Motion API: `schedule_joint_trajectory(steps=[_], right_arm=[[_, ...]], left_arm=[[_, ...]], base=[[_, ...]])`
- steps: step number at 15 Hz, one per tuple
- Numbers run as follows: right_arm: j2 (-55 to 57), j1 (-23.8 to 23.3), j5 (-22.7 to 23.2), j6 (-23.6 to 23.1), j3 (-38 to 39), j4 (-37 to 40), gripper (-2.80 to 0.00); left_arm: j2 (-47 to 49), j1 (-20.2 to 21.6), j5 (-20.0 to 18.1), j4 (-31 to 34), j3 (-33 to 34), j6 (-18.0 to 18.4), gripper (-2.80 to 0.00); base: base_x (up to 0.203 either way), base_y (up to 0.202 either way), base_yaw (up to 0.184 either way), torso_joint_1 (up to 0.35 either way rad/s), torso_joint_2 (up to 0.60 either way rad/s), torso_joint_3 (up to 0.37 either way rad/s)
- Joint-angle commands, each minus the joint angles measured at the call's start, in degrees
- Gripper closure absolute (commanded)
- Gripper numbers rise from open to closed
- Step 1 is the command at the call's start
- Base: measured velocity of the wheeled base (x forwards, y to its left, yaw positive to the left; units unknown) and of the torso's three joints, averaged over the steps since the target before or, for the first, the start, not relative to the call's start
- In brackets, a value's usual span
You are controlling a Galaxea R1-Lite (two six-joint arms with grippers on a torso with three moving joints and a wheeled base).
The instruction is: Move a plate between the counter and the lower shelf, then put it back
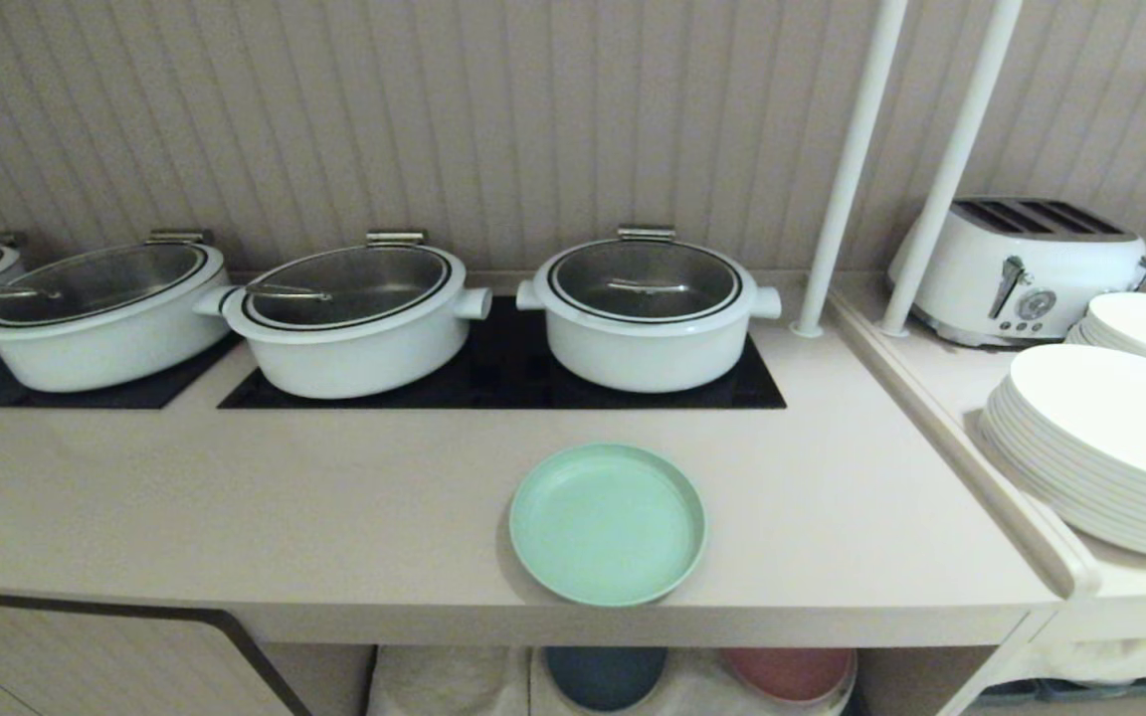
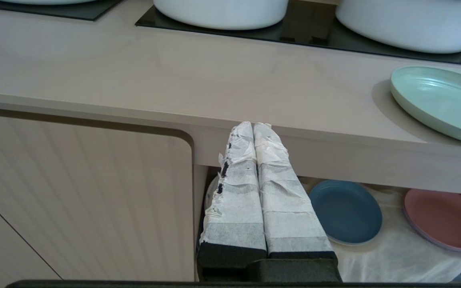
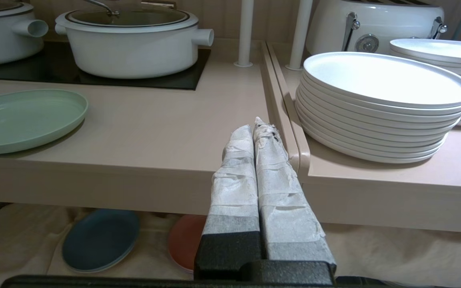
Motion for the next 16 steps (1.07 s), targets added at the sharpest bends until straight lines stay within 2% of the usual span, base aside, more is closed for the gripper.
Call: schedule_joint_trajectory(steps=[1, 10, 16], right_arm=[[0.11, -0.06, -0.02, 0.02, 0.0, -0.08, 0.0], [0.11, -0.06, -0.02, -1.09, 0.0, -0.08, 0.0], [0.11, 0.02, -0.02, 0.48, 0.0, -0.08, 0.0]], left_arm=[[-0.02, 0.0, 0.04, -0.01, 0.01, -0.12, 0.0], [-0.02, 0.0, 0.04, -0.01, 0.02, -0.03, 0.0], [-0.02, 0.0, 0.04, -0.01, 0.02, -0.12, 0.0]], base=[[0.0, 0.0, 0.0, 0.0, 0.0, 0.0], [0.0, 0.0, 0.0, 0.0, 0.0, 0.0], [0.0, 0.0, 0.0, 0.0, 0.0, 0.0]])
